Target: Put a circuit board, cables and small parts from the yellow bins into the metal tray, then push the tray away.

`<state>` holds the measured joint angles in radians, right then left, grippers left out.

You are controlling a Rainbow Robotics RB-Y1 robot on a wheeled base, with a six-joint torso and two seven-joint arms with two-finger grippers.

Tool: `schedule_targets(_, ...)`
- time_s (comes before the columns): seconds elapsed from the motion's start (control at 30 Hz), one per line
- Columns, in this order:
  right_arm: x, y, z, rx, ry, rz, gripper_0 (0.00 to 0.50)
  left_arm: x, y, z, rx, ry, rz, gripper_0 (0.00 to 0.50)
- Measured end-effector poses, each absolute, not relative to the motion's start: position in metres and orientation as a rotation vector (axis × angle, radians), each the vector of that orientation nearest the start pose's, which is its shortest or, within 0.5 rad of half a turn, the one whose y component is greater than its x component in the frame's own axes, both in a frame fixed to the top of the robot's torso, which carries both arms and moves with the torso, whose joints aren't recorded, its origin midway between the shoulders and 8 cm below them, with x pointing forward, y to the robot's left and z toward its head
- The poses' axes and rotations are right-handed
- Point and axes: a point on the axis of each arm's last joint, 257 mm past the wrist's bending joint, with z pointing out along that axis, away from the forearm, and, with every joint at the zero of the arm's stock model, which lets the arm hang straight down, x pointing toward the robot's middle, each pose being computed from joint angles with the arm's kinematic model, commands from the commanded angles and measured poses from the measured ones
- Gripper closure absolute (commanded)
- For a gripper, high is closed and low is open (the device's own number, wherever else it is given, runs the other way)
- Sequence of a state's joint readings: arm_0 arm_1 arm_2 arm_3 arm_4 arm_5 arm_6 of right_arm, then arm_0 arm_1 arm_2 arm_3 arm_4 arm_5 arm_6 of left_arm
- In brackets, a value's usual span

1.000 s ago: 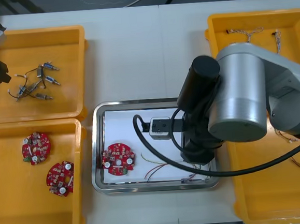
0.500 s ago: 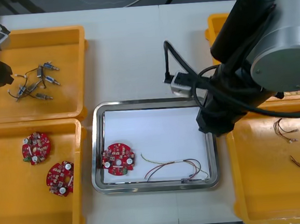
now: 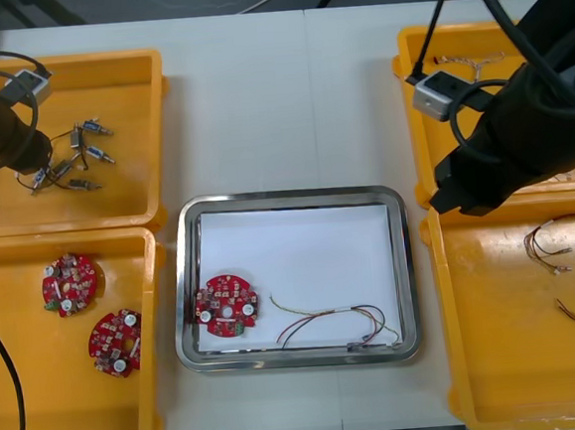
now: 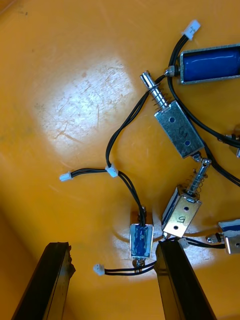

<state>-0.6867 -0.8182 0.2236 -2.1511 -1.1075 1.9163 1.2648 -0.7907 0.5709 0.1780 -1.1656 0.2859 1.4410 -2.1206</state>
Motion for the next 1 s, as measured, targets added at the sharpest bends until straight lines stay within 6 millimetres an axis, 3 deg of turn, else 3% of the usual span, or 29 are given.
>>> schedule_targets(0.13,0.397,-0.212,-0.122,-0.678,2.667,0.062,0.0,0.596,0.418,-0.173,0.543,2.503,0.416,0.0)
schedule_targets(0.43,0.407,-0.264,-0.117,-0.452,2.712,0.041,0.0,0.603,0.419,-0.172,0.536,2.475,0.422,0.0)
schedule_targets(0.67,0.427,-0.305,-0.109,-0.265,2.689,-0.045,0.0,0.604,0.427,-0.191,0.492,2.494,0.385,0.0)
schedule_targets(1.0,0.437,-0.347,-0.124,-0.049,2.765,-0.049,0.0,0.594,0.422,-0.198,0.465,2.535,0.3,0.0)
